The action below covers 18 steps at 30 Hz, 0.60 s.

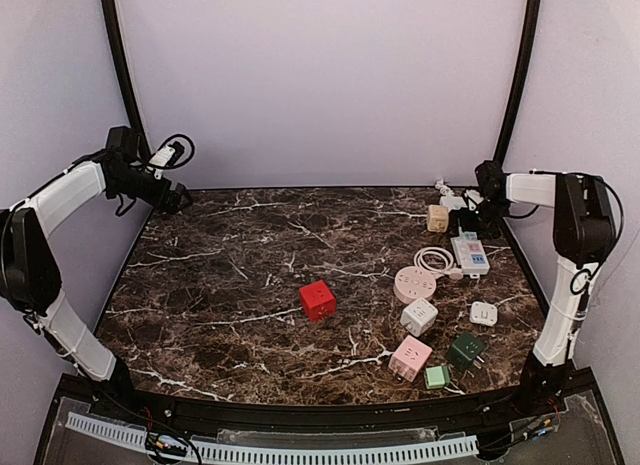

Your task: Insert the plug

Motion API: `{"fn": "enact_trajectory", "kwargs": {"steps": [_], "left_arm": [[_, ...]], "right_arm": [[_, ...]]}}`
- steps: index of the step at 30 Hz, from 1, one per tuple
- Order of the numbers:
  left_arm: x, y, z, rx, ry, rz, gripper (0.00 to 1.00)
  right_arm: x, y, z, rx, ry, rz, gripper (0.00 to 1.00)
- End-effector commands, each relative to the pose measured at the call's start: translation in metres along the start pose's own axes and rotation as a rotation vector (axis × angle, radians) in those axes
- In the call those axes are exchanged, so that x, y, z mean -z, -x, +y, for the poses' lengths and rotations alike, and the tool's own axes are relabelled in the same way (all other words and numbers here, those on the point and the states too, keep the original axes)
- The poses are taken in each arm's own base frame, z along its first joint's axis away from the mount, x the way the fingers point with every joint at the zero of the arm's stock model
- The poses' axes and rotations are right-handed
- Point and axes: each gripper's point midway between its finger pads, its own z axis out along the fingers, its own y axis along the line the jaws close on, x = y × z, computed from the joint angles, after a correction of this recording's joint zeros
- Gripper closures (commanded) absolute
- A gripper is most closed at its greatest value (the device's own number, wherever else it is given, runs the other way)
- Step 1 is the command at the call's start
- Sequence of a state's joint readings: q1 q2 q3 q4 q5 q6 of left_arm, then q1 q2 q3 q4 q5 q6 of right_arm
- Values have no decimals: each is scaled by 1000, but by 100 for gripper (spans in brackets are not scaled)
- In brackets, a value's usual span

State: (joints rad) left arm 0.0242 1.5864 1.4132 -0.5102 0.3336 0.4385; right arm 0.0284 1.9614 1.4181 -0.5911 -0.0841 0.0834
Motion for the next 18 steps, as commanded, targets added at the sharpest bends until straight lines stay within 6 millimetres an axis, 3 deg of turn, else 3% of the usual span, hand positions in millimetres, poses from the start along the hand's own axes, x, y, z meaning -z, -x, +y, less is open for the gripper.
{"fn": "enact_trajectory", "kwargs": {"steps": [1,7,12,13,17,18], "left_arm": [[24,-38,-37,16,-122,159,0],[41,-29,-43,1,-123,116,0],[44,-26,-44,1,-120,98,0],[44,-26,-44,2,-115,97,0],[46,-26,-41,-3,-98,99,0],[47,-26,-41,-6,-92,100,0]], "right_arm": [[-27,-20,-11,-7,-49,119,1],[-37,-22,-42,20,-222,131,1],[-44,-20,-40,31,-202,131,5],[-45,-19,-38,31,-194,129,12],[-28,3,-38,32,-200,49,59],[-18,13,-39,29,-209,15,64]]}}
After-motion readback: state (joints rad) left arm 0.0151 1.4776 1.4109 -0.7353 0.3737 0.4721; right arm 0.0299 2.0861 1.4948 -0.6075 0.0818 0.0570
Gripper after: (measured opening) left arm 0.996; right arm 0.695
